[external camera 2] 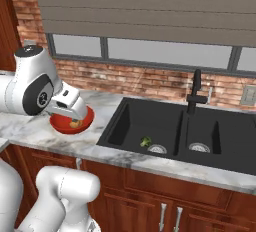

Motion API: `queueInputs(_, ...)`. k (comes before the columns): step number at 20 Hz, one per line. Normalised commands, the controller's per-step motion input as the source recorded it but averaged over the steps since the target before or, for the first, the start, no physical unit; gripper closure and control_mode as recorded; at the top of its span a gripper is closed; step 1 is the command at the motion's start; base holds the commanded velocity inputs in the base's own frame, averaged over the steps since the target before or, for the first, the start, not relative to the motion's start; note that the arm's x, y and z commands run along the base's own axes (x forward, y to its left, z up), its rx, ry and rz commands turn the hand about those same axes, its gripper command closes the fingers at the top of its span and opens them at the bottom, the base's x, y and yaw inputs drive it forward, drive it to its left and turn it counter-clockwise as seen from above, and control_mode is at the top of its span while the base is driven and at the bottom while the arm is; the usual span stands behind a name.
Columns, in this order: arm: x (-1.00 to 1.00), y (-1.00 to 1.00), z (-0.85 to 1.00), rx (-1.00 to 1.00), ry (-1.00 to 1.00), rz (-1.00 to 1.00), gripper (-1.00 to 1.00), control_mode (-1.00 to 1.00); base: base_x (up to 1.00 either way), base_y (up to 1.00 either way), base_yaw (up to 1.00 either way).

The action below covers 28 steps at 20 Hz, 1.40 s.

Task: Pick the tangerines from the cabinet and place them in one bowl. Pick the broccoli from the sink and place it in the other bowl.

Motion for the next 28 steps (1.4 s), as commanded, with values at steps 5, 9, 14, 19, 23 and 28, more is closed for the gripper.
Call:
queueInputs(5, 0.00, 0.00, 0.00, 0.00, 0.00, 0.00, -1.00, 1.00, -0.10, -0.51, -0.14)
queueInputs(9, 0.00, 0.00, 0.00, 0.00, 0.00, 0.00, -1.00, 1.00, -0.03, -0.49, -0.24)
queueInputs(14, 0.00, 0.00, 0.00, 0.00, 0.00, 0.00, -1.00, 1.00, -0.01, -0.37, -0.23)
queueInputs(19, 0.00, 0.00, 0.00, 0.00, 0.00, 0.00, -1.00, 1.00, 0.02, -0.03, -0.01)
queueInputs(23, 0.00, 0.00, 0.00, 0.00, 0.00, 0.00, -1.00, 1.00, 0.17, 0.01, 0.00)
queueInputs(28, 0.00, 0.00, 0.00, 0.00, 0.00, 0.00, -1.00, 1.00, 0.36, 0.00, 0.10)
